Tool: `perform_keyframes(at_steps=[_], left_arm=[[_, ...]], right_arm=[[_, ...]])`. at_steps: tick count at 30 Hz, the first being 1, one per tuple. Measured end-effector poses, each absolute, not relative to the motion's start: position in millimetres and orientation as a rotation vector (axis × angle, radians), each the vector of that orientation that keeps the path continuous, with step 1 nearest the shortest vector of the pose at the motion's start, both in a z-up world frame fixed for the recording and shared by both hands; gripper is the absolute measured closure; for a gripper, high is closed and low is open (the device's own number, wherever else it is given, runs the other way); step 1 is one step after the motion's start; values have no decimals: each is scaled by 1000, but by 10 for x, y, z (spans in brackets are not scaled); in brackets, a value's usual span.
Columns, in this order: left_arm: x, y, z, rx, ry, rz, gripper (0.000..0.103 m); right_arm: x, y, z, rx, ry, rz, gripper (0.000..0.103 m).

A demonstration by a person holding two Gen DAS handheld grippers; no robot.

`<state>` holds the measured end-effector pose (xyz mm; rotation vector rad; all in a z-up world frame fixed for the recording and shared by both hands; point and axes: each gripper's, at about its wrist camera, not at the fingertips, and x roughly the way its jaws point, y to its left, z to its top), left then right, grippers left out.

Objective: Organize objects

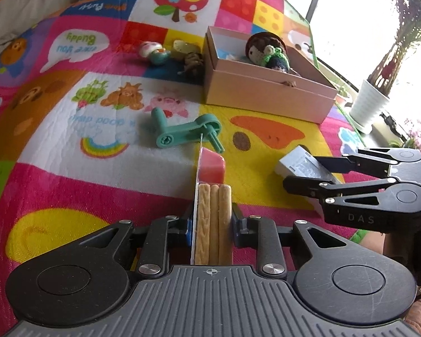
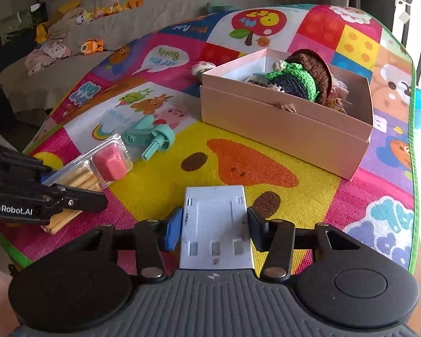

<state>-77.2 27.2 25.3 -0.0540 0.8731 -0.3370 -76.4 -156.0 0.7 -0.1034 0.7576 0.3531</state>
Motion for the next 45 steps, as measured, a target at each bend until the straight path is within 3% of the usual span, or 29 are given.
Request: perform_keyframes(at_steps=[12, 20, 29, 38, 45], left_arm=[[-709, 315, 507, -132, 769, -389, 76], [191, -153, 1123, -170, 621, -452, 76], [1183, -601, 653, -190, 663, -395, 76], [892, -320, 784, -240, 564, -386, 77], [452, -213, 814, -263, 610, -502, 77]], right_arm=[[-1117, -2069, 380, 20, 622, 288, 56], [-1247, -2277, 469, 92, 560, 244, 56], [-1362, -2454, 402, 90, 557, 170, 56], [-1296, -2505, 272, 123, 595, 164, 56], [-1281, -2494, 379, 109, 554, 157, 56]])
